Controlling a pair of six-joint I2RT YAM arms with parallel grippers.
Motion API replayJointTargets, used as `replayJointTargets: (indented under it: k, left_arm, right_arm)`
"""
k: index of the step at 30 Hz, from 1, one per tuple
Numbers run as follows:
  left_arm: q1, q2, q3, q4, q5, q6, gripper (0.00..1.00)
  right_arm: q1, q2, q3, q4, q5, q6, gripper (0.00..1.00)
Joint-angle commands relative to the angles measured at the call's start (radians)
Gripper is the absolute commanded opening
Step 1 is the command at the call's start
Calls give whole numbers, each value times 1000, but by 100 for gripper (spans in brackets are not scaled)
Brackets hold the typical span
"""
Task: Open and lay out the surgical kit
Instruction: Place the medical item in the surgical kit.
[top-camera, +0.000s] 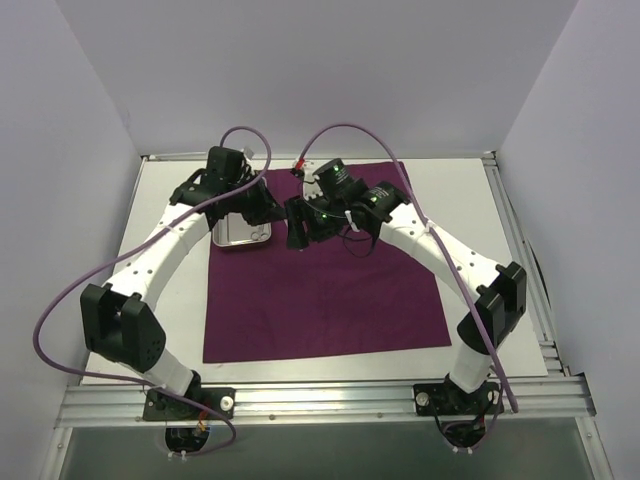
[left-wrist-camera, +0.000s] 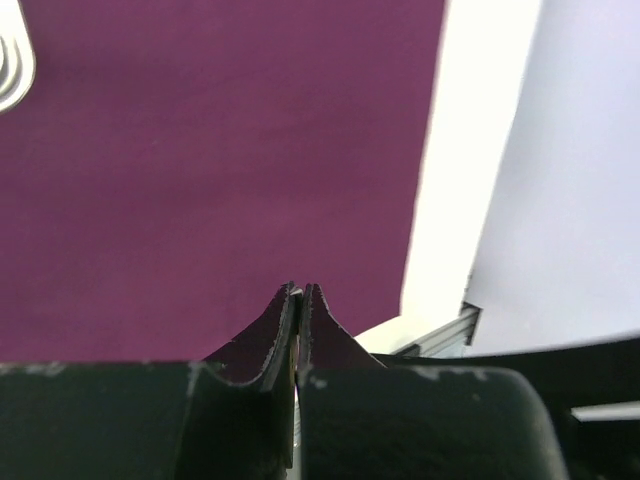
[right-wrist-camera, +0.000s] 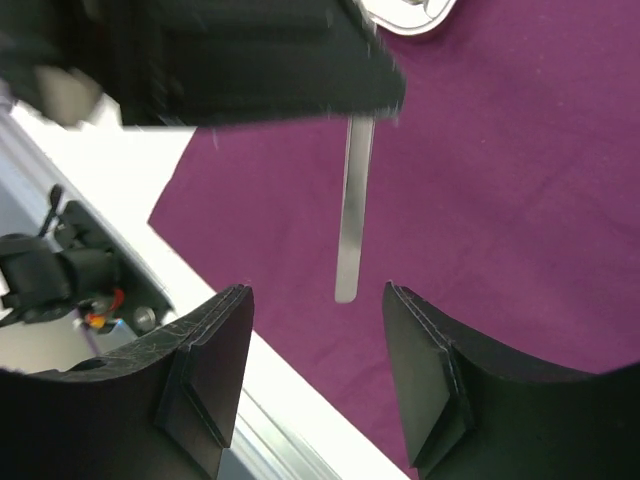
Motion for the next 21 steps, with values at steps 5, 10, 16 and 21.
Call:
replayJointTargets:
  k: [5, 10, 16, 21]
  left_arm:
    - [-38, 65, 123, -247, -156, 0, 2]
    - [-43, 77, 143, -272, -148, -26, 2]
    - [-38, 80, 134, -260, -136, -61, 2]
    - [-37, 80, 123, -240, -110, -86, 2]
  right_arm:
    - [44, 67, 113, -54, 214, -45, 53]
    - [77, 117, 148, -88, 280, -71, 48]
    - [96, 107, 122, -59, 271, -75, 46]
    - [100, 111, 102, -36, 265, -71, 46]
